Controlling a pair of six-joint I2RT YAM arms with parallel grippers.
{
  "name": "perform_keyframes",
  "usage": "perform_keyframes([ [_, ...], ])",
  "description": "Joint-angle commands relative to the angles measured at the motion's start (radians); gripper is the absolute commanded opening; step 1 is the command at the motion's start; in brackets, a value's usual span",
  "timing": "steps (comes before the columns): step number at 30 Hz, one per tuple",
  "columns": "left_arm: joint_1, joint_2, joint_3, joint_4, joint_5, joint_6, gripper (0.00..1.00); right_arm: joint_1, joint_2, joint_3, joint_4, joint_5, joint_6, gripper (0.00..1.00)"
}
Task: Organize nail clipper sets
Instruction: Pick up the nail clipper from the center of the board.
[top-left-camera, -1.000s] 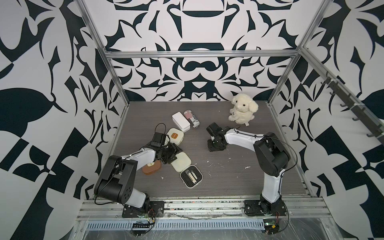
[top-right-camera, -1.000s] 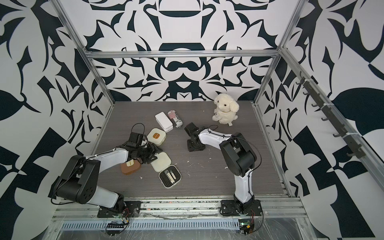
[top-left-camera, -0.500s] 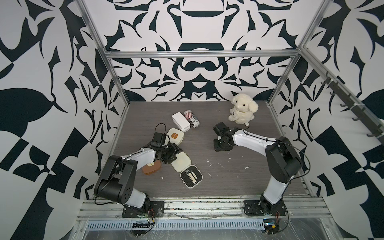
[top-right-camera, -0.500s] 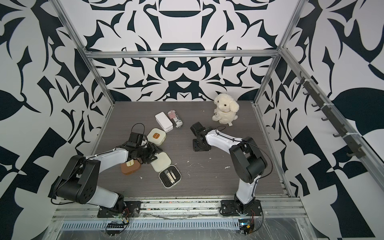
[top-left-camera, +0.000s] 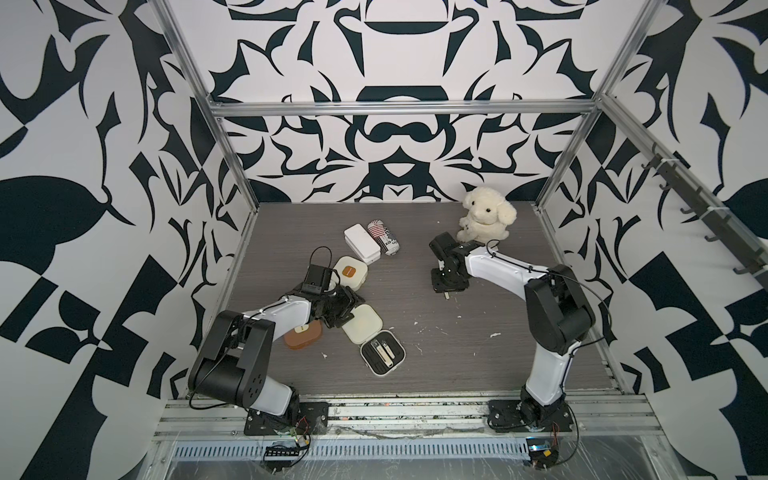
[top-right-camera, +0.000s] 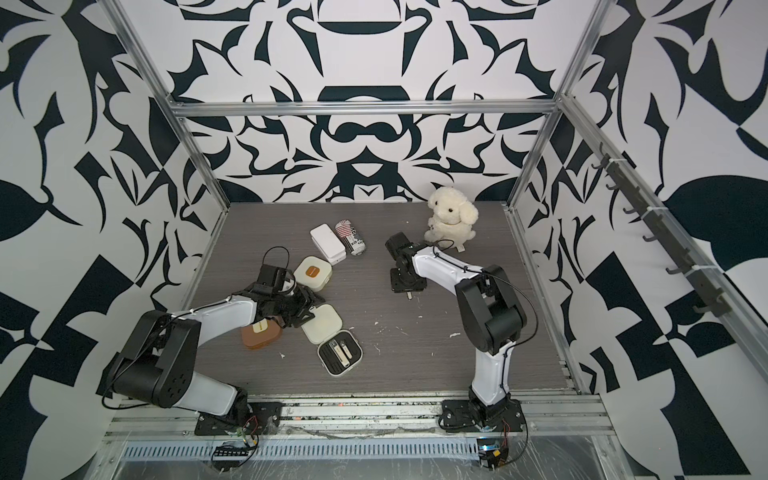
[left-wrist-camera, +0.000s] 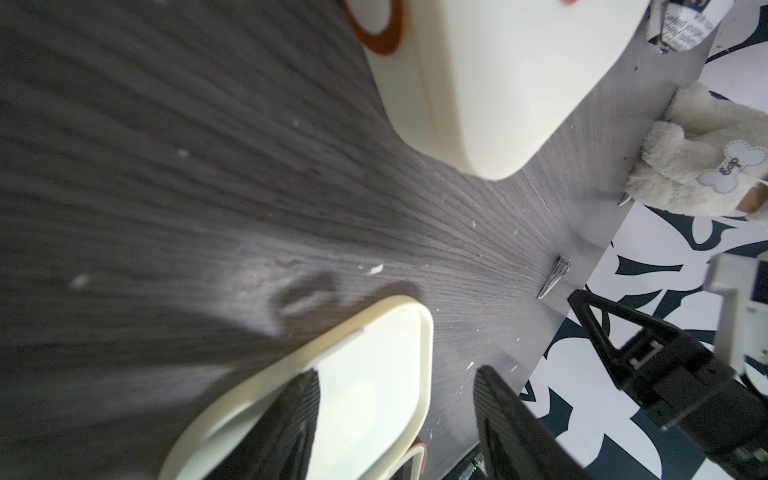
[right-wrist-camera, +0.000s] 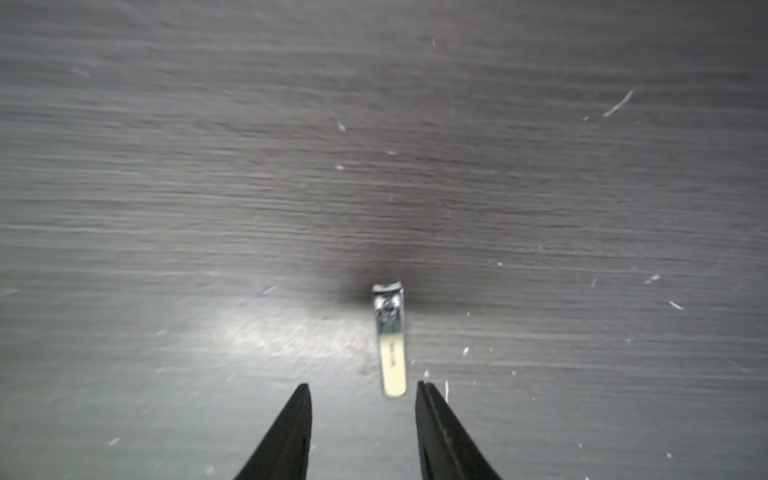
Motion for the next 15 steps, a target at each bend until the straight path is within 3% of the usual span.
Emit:
perform_keyframes([
  [1, -0.001, 0.017, -0.019, -0.07, -0.029, 0.014, 0.64, -0.015, 0.017, 0.061, -0.035, -0.003, -0.027, 0.45],
  [7, -0.001, 0.018, -0.019, -0.07, -0.03, 0.014, 0.64, -0.035, 0.069, 0.092, -0.035, -0.02, -0.038, 0.43],
  [15, -0.001, 0.023, -0.019, -0.07, -0.03, 0.014, 0.64, -0.062, 0.106, 0.109, -0.03, -0.042, -0.045, 0.33],
])
